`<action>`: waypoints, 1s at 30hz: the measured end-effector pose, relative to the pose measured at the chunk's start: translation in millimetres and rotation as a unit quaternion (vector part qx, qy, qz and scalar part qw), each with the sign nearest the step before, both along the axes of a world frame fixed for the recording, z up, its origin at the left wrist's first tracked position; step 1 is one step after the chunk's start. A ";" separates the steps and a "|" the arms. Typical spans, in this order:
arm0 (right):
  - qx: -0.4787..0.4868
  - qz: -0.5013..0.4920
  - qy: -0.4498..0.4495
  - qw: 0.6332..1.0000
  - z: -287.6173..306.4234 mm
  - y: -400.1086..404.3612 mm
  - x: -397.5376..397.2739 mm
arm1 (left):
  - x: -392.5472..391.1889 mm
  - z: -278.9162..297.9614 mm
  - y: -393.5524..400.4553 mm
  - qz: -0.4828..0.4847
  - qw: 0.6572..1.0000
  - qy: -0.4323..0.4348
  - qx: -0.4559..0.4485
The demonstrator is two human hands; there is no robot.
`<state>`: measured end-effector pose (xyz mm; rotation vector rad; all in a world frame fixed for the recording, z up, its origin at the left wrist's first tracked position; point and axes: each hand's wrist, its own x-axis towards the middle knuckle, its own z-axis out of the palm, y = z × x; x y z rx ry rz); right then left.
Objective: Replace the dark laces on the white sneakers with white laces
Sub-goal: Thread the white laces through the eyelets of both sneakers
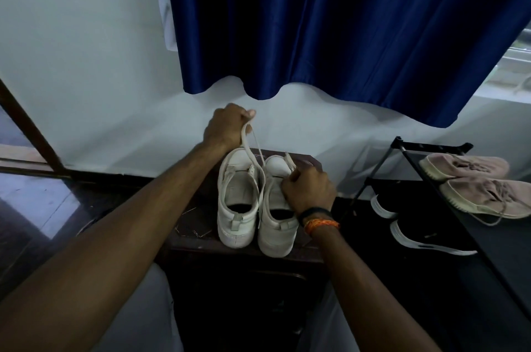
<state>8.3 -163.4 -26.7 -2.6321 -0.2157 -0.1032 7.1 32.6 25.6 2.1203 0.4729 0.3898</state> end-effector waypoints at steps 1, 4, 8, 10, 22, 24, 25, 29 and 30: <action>0.003 0.001 0.001 1.000 -1.3 0.4 0.2 | -1.0 12.9 1.5 0.014 1.000 -0.015 0.007; 0.025 0.002 0.014 1.000 -5.9 -0.2 3.8 | -2.3 41.2 5.7 0.054 0.996 -0.070 0.018; 0.081 0.051 0.014 0.995 -5.9 -3.8 2.8 | -8.2 46.7 1.2 -0.008 0.999 -0.048 -0.009; 0.122 0.090 0.004 0.988 -1.7 -2.8 1.7 | -10.7 38.8 -2.7 -0.035 0.999 -0.010 -0.016; 0.126 0.225 0.061 0.964 12.4 8.1 4.0 | -12.2 22.3 -34.3 -0.163 0.965 0.088 -0.185; 0.111 0.209 0.074 0.969 7.6 15.0 9.7 | -10.8 24.7 -36.7 -0.155 0.967 0.065 -0.193; 0.119 0.200 0.081 0.969 7.8 16.9 11.7 | -10.0 26.0 -37.0 -0.149 0.968 0.057 -0.196; 0.205 0.149 0.067 0.965 20.6 15.7 16.1 | -9.6 37.4 -35.2 -0.108 0.973 0.062 -0.196; 0.242 0.145 0.074 0.957 24.2 16.1 17.3 | -9.7 40.2 -34.8 -0.105 0.972 0.067 -0.201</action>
